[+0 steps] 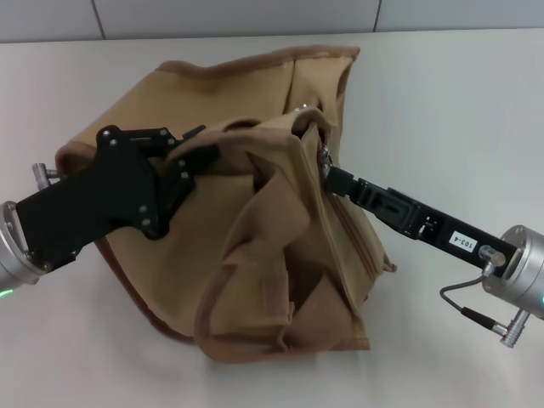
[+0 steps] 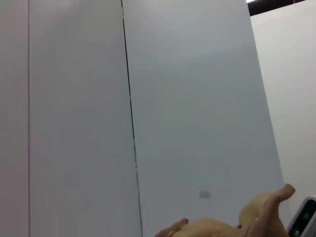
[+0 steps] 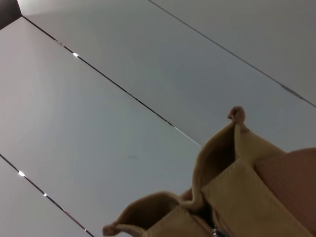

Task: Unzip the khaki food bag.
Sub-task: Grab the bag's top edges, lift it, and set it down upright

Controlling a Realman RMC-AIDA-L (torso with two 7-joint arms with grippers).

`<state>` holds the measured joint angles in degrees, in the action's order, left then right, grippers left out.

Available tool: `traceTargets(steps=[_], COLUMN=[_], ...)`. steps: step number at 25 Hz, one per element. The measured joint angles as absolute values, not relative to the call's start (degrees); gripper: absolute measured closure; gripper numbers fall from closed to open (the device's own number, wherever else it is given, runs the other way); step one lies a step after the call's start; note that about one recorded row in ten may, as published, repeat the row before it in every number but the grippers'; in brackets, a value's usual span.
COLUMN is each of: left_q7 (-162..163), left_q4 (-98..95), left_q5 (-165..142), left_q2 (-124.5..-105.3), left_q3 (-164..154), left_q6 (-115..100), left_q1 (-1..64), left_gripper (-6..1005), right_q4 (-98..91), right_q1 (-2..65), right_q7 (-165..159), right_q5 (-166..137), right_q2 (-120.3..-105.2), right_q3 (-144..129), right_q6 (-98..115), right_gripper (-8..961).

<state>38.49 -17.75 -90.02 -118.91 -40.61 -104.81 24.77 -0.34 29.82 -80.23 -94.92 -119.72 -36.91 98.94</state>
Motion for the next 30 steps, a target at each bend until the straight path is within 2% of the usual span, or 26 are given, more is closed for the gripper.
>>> traceTargets(steps=[30], left_q7=[38.49], left_q4=[-12.40], left_q5=[-72.95], left_q2=[-118.76], left_q3=[-38.22], left_q6=[-102.64], left_q1=[20.53], left_gripper=[942], right_q4=[-2.80], right_q1=[26.50], right_q7=[-80.24], right_q5=[-94.87], right_q2=[-119.35], right_q3=[-36.35], right_q6=[98.94], right_gripper=[947])
